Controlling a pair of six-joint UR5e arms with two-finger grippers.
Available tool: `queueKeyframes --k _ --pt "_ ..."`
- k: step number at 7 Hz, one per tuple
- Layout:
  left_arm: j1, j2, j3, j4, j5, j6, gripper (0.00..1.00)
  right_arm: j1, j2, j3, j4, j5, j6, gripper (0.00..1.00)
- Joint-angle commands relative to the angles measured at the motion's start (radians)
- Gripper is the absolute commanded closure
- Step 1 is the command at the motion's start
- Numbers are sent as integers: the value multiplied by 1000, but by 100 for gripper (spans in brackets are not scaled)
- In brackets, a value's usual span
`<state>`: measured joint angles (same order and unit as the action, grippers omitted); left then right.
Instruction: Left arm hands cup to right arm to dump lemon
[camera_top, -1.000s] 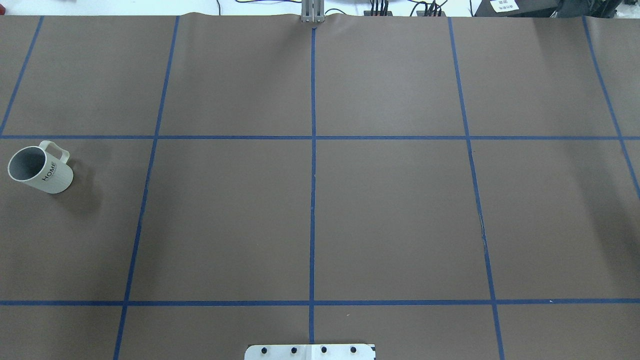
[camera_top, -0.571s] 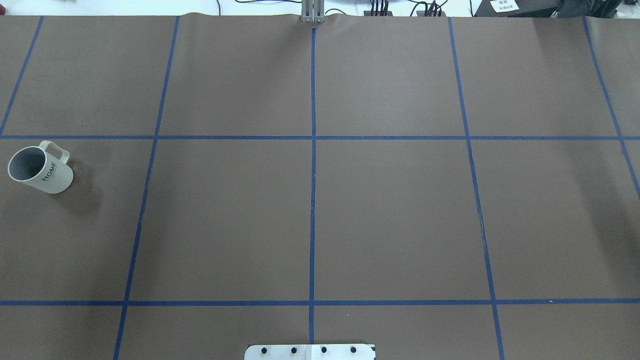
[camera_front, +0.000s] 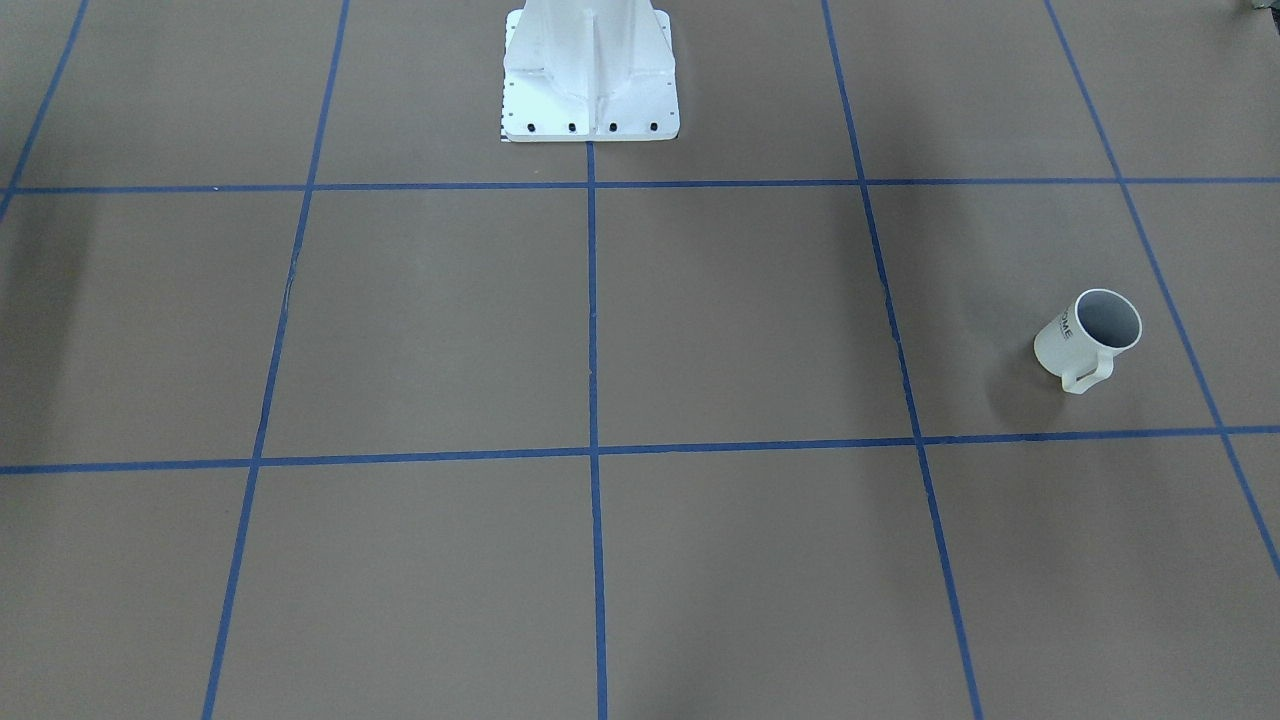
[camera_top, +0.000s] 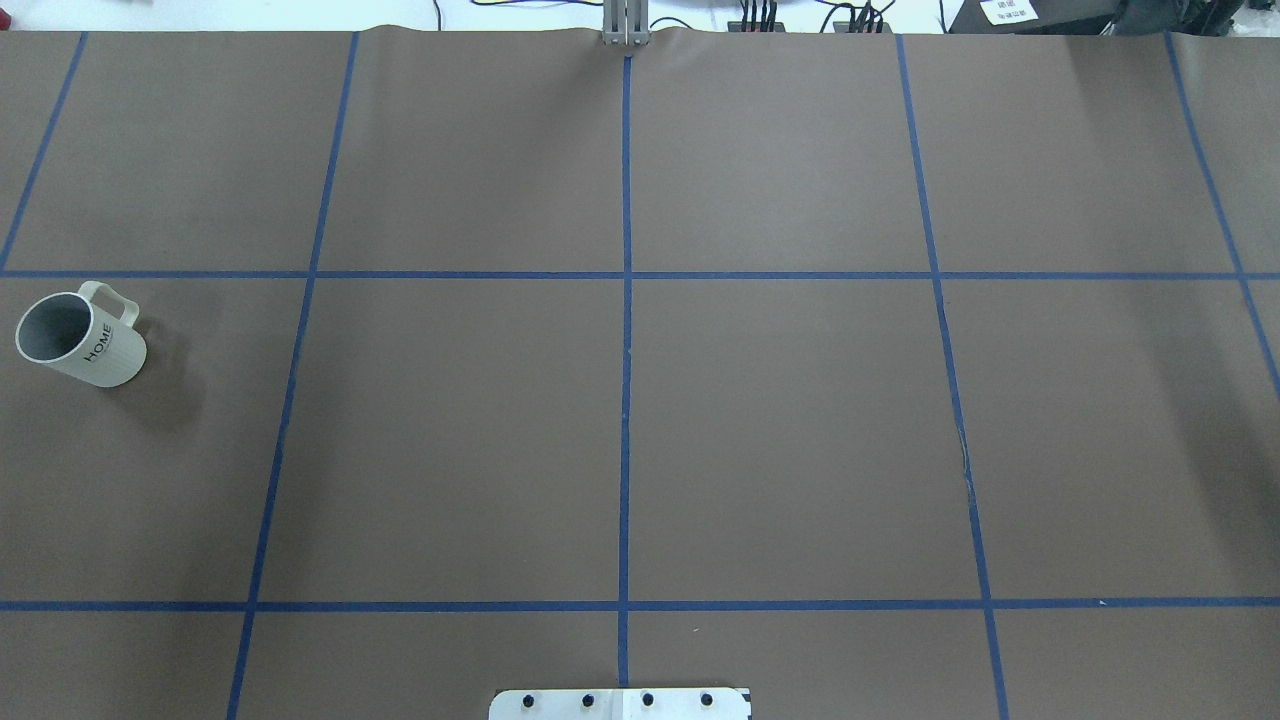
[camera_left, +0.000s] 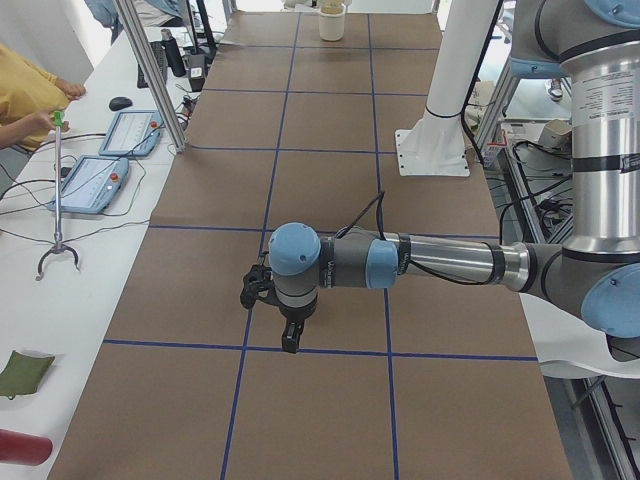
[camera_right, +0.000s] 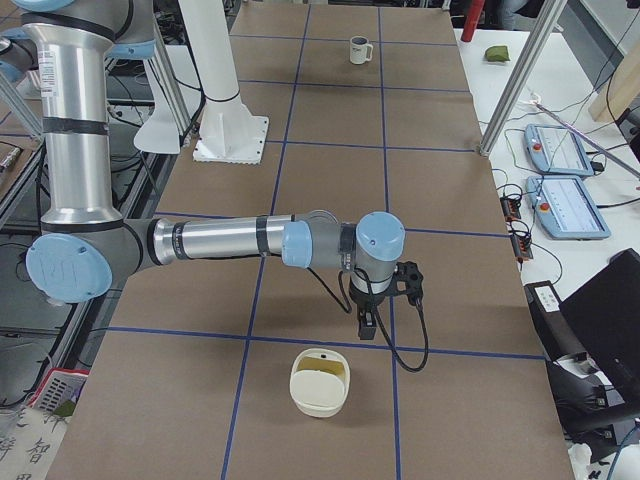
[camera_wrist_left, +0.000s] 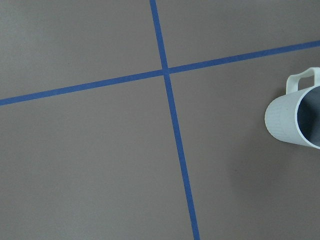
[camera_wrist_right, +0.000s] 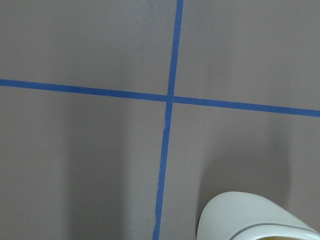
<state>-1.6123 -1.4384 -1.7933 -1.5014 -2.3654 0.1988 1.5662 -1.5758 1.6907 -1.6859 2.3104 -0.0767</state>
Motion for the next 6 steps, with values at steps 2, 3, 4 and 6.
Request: queueKeyframes --k 2,3,4,6 --pt "0 1 0 0 0 -1 0 0 -3 3 0 -45 0 0" --pt "0 1 2 0 0 1 0 0 -1 4 0 -45 0 0" --pt "0 3 3 0 -5 1 0 0 -1 6 0 -45 0 0" --pt "0 3 18 0 -6 1 0 0 0 7 0 -43 2 0"
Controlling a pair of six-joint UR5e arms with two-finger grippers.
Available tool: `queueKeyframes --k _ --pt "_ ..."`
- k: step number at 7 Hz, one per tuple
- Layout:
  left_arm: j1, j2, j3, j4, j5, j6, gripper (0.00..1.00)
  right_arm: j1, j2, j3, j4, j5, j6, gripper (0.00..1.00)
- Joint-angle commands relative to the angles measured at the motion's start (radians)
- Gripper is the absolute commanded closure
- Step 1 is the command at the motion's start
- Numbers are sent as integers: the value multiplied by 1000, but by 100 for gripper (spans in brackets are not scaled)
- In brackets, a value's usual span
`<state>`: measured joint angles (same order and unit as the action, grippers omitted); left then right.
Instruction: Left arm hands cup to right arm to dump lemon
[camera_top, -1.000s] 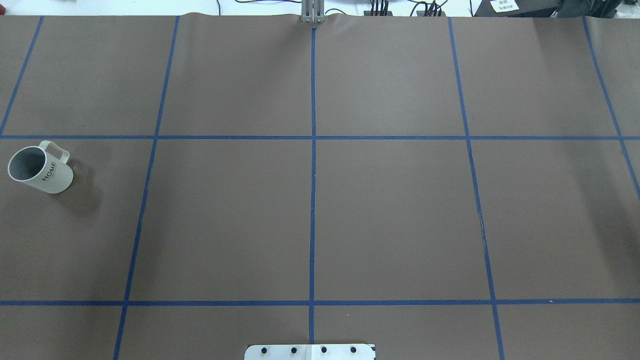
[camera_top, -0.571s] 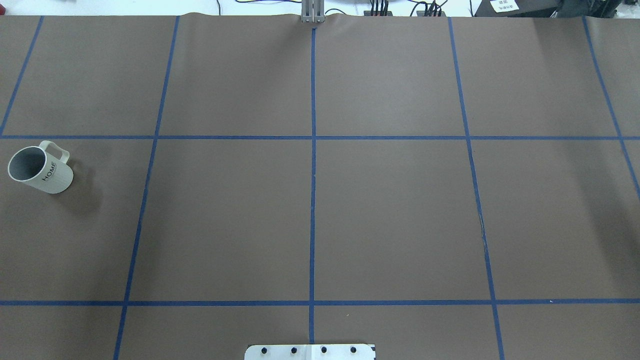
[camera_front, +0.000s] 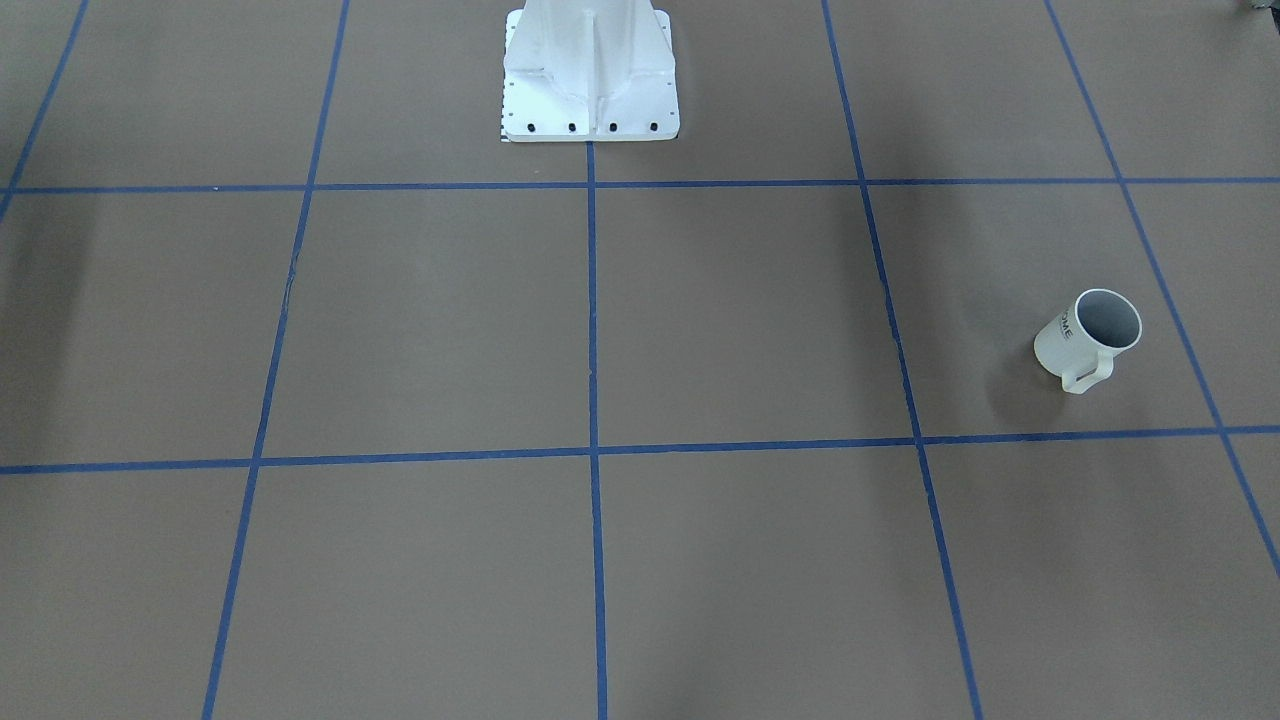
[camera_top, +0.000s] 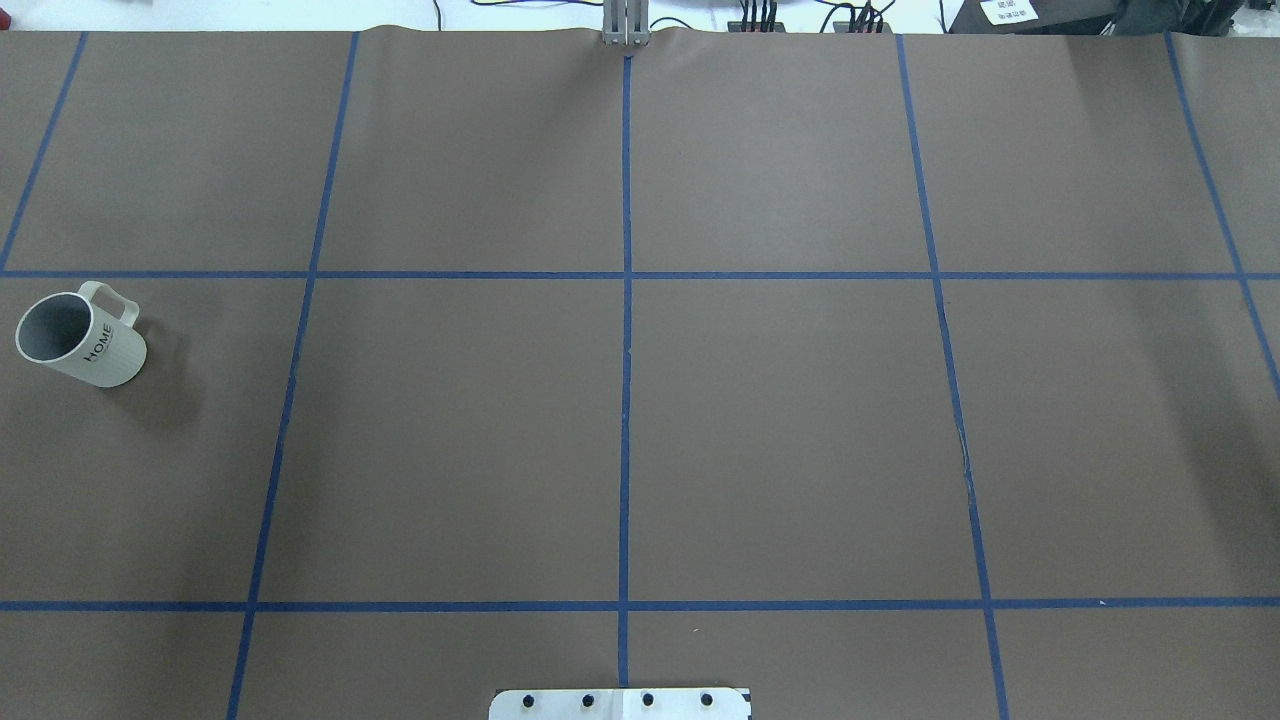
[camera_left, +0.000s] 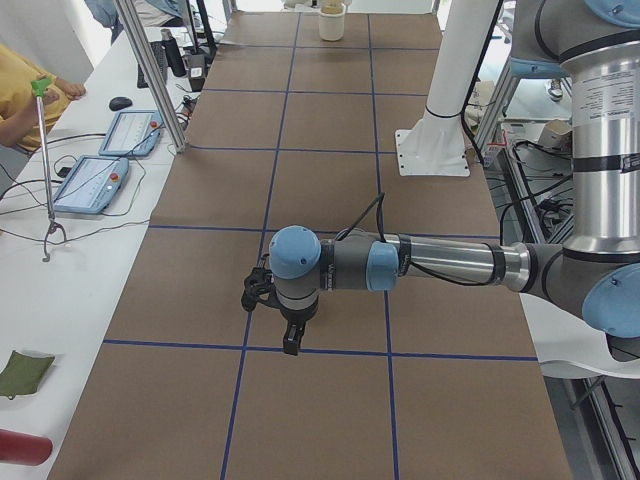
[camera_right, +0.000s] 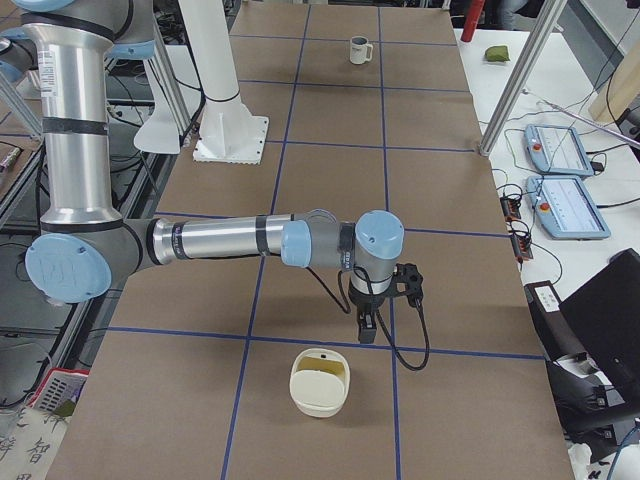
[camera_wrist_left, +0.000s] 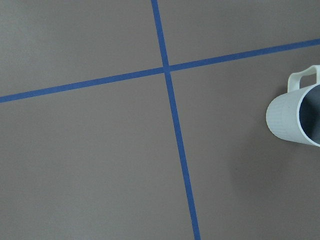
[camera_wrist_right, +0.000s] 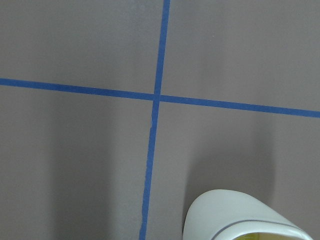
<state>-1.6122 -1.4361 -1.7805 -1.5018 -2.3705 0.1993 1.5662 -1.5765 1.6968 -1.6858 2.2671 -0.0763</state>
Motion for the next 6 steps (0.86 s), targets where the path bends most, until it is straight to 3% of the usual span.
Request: queueKeyframes --k 1,6 --pt "0 0 6 0 -1 0 0 0 4 1 0 0 1 0" --pt "0 2 4 0 5 0 0 -2 13 9 0 6 1 0"
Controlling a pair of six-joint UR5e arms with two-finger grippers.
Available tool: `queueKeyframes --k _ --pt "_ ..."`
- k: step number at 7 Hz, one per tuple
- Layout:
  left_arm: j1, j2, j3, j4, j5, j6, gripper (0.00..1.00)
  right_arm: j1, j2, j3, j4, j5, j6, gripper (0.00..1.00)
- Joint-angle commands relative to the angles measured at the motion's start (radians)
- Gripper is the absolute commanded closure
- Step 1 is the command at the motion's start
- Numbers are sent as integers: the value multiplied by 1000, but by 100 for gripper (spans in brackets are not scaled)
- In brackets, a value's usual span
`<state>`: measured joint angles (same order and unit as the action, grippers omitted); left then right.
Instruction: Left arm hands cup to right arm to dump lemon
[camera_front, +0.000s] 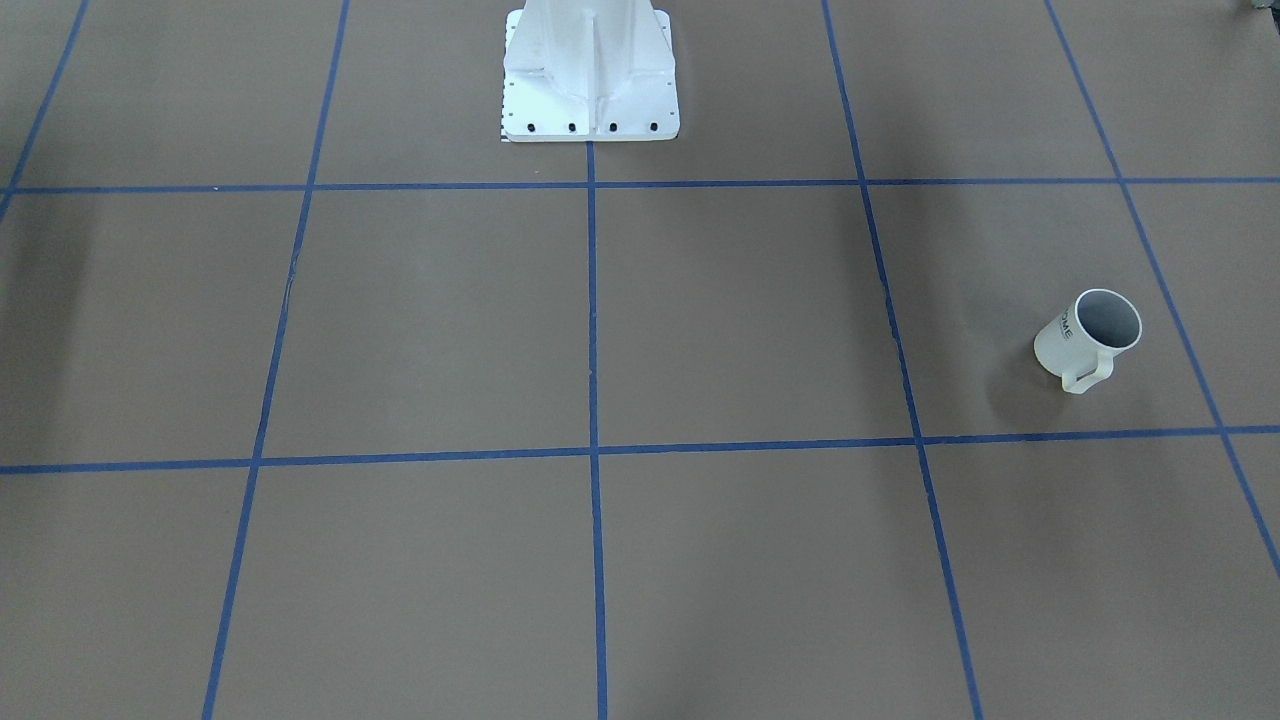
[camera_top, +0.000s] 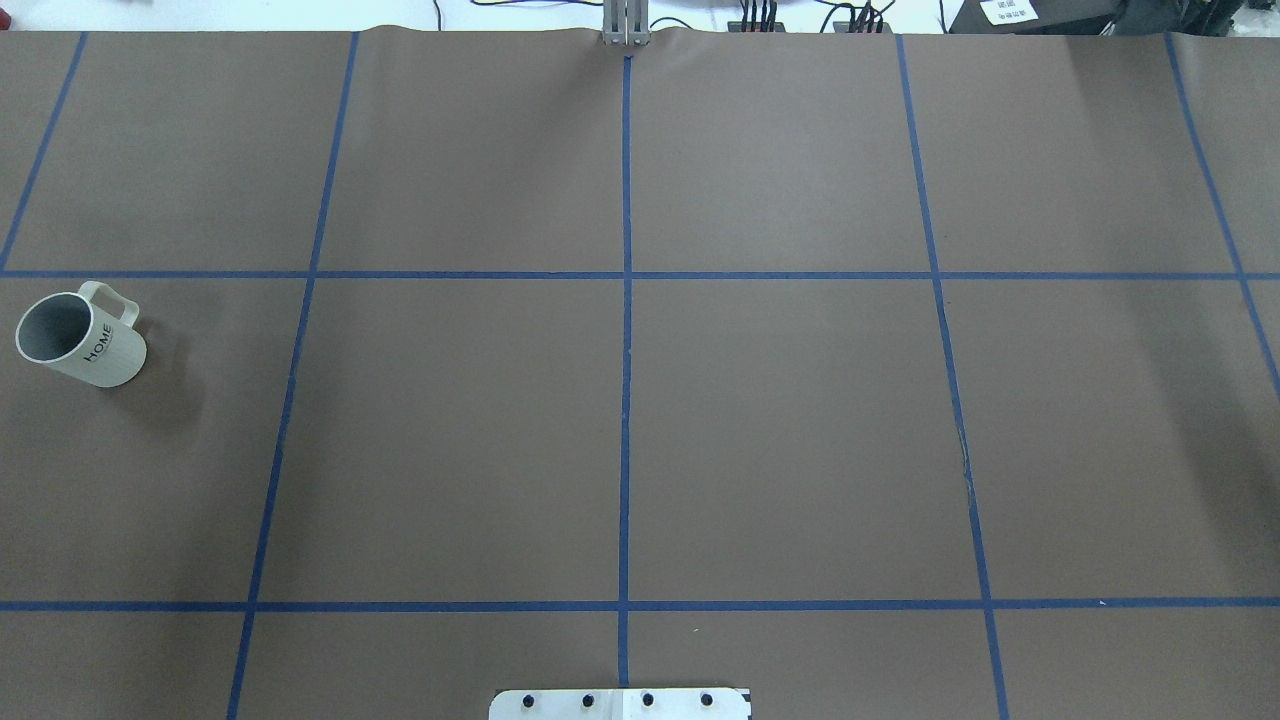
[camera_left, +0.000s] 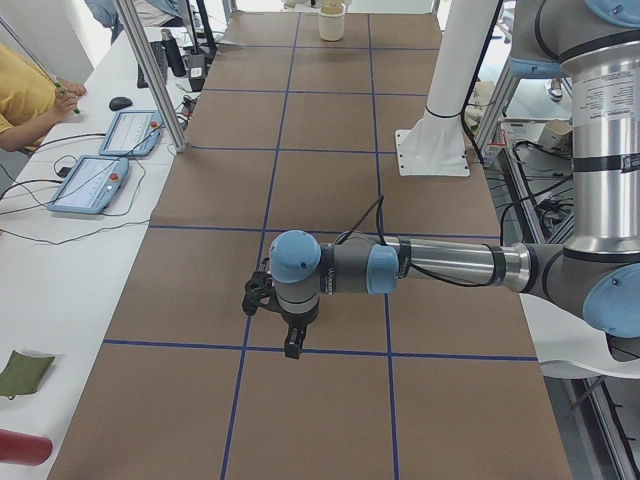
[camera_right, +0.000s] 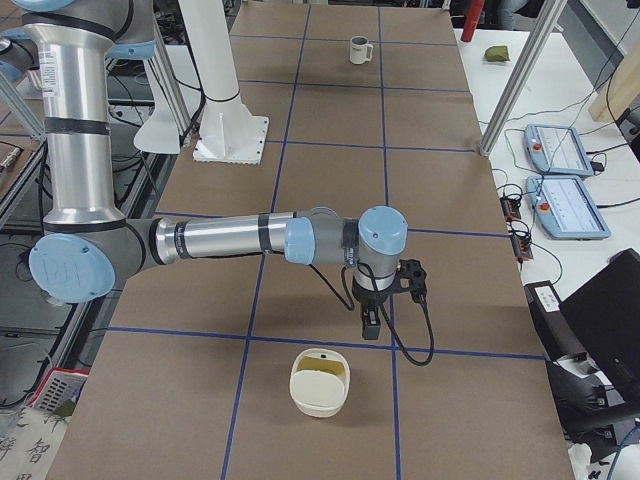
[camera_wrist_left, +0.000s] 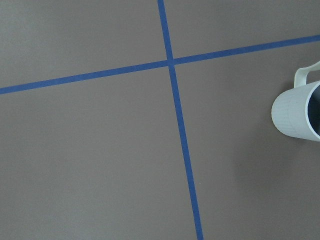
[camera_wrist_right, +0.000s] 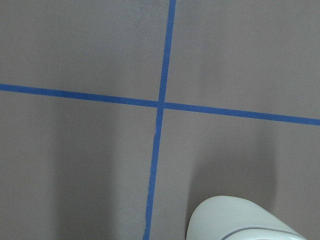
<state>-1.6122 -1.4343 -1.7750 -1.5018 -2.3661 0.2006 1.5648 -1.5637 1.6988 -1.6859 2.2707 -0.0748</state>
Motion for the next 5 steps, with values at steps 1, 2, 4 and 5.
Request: queueKeyframes --k 1,2,4,5 --pt "0 -2 -3 0 1 -3 0 0 1 5 0 3 0 0" --pt "0 -2 -14 0 1 -3 0 0 1 7 0 4 -2 0" --pt "0 -8 -14 0 1 -4 0 0 1 7 2 4 -2 0" --pt "0 -8 -12 0 1 -4 0 0 2 7 2 3 -2 0"
